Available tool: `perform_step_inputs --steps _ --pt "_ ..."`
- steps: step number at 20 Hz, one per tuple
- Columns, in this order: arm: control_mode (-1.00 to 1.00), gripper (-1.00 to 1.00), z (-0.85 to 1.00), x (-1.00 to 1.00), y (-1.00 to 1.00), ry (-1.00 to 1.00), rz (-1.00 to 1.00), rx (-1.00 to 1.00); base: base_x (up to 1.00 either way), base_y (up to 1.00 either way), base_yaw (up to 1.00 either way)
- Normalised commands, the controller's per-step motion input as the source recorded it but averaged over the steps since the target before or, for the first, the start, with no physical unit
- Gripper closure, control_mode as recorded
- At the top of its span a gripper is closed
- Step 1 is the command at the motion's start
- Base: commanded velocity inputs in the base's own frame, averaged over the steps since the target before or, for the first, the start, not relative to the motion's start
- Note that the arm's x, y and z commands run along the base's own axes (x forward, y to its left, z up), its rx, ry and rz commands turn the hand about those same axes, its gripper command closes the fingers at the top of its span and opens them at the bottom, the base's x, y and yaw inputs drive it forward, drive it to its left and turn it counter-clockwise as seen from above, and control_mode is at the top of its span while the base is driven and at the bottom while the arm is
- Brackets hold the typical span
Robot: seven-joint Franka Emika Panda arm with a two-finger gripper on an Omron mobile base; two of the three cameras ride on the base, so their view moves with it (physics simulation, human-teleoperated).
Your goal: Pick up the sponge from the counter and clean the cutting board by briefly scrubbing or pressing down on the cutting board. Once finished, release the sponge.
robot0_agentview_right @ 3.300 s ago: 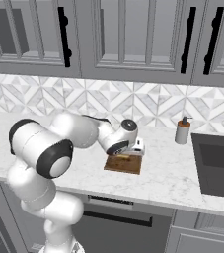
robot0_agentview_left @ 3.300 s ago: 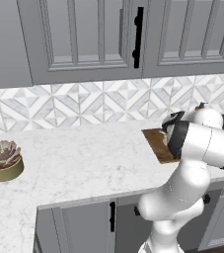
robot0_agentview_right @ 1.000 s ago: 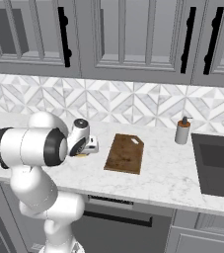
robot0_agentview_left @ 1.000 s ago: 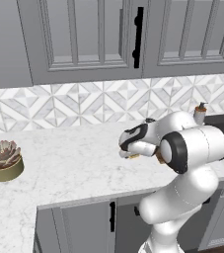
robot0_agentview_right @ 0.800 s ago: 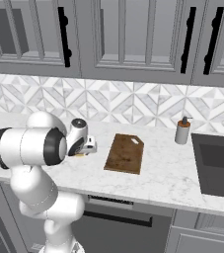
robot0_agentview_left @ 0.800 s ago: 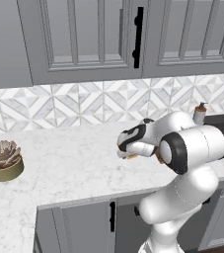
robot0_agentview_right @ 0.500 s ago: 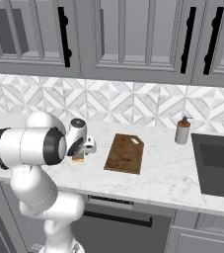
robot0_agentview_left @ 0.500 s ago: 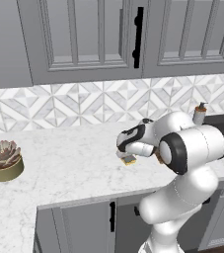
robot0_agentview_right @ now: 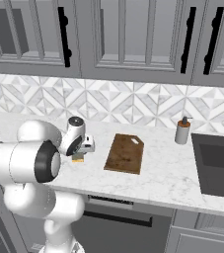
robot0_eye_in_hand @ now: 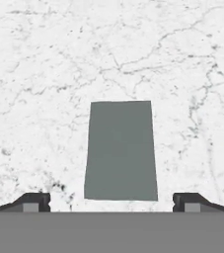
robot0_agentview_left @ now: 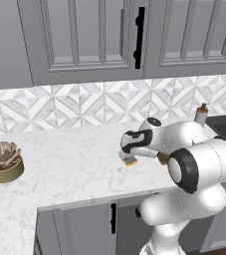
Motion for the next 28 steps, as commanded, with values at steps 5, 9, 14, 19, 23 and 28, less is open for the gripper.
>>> perform_step_inputs --steps 5,9,14,19,23,28 --pt "-1.0 -1.0 0.45 -0.32 0.0 0.0 0.0 0.0 0.0 0.0 0.0" --pt "-1.0 -1.0 0.46 -0.12 0.0 -0.03 0.0 0.0 0.0 0.0 0.0" --pt "-1.0 -1.0 0.36 -0.06 0.0 -0.01 0.0 0.0 0.0 0.0 0.0" --pt "-1.0 -1.0 0.22 -0.16 -0.06 -0.02 0.0 0.0 0.0 0.0 0.0" --pt "-1.0 -1.0 0.1 -0.21 -0.24 -0.01 0.0 0.0 0.0 0.0 0.0" --pt "-1.0 -1.0 0.05 -0.22 -0.37 0.0 -0.01 0.0 0.0 0.0 0.0"
